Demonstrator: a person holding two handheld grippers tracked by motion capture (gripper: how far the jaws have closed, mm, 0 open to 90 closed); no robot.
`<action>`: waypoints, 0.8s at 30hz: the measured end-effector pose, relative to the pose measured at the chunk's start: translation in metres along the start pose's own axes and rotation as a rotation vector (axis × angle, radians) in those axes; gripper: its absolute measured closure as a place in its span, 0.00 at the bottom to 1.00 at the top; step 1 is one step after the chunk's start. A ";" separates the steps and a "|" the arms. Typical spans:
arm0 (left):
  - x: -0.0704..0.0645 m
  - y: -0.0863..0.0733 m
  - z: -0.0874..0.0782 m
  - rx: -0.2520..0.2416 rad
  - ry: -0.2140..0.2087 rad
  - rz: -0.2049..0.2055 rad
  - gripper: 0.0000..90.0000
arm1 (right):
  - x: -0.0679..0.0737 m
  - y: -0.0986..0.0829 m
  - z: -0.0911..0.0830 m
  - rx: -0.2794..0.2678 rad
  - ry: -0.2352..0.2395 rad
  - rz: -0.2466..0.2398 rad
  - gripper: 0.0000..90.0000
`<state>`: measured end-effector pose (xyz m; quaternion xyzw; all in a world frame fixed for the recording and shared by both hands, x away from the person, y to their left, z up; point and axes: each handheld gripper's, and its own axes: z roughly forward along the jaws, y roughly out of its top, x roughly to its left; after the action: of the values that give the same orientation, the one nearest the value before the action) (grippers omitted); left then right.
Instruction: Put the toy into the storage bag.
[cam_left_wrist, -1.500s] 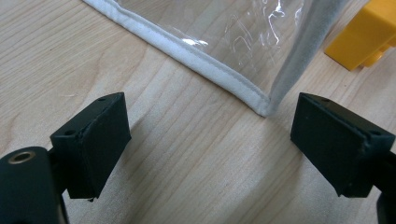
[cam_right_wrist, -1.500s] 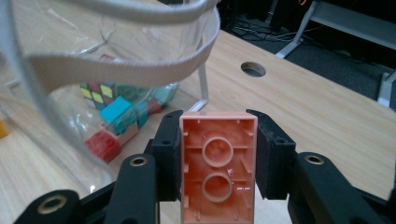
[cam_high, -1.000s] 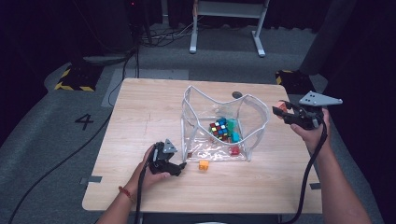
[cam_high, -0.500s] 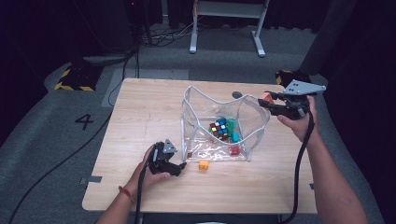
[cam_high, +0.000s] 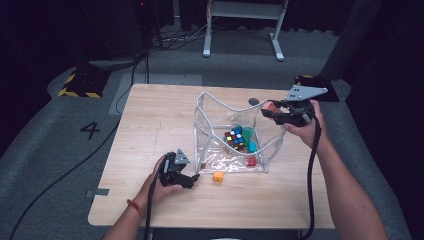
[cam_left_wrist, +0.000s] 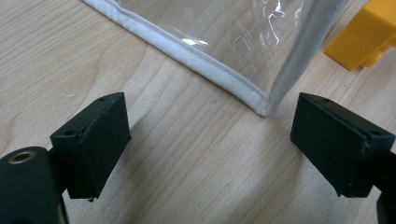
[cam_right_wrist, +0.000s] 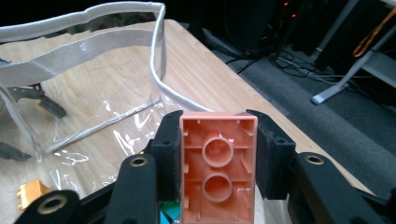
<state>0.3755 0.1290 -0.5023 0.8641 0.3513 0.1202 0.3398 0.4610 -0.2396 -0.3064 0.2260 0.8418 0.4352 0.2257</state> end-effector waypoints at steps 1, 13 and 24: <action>0.000 0.000 0.000 0.000 0.001 0.000 0.13 | 0.000 0.000 0.001 0.003 0.009 -0.004 0.66; 0.000 0.000 0.000 0.000 -0.001 0.002 0.13 | 0.006 0.006 0.027 0.088 0.121 -0.053 0.66; 0.000 0.000 0.000 -0.002 -0.001 0.005 0.13 | -0.001 0.010 0.052 0.324 0.142 -0.117 0.66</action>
<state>0.3759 0.1291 -0.5024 0.8647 0.3491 0.1210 0.3403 0.4936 -0.2018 -0.3250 0.1785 0.9264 0.2951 0.1512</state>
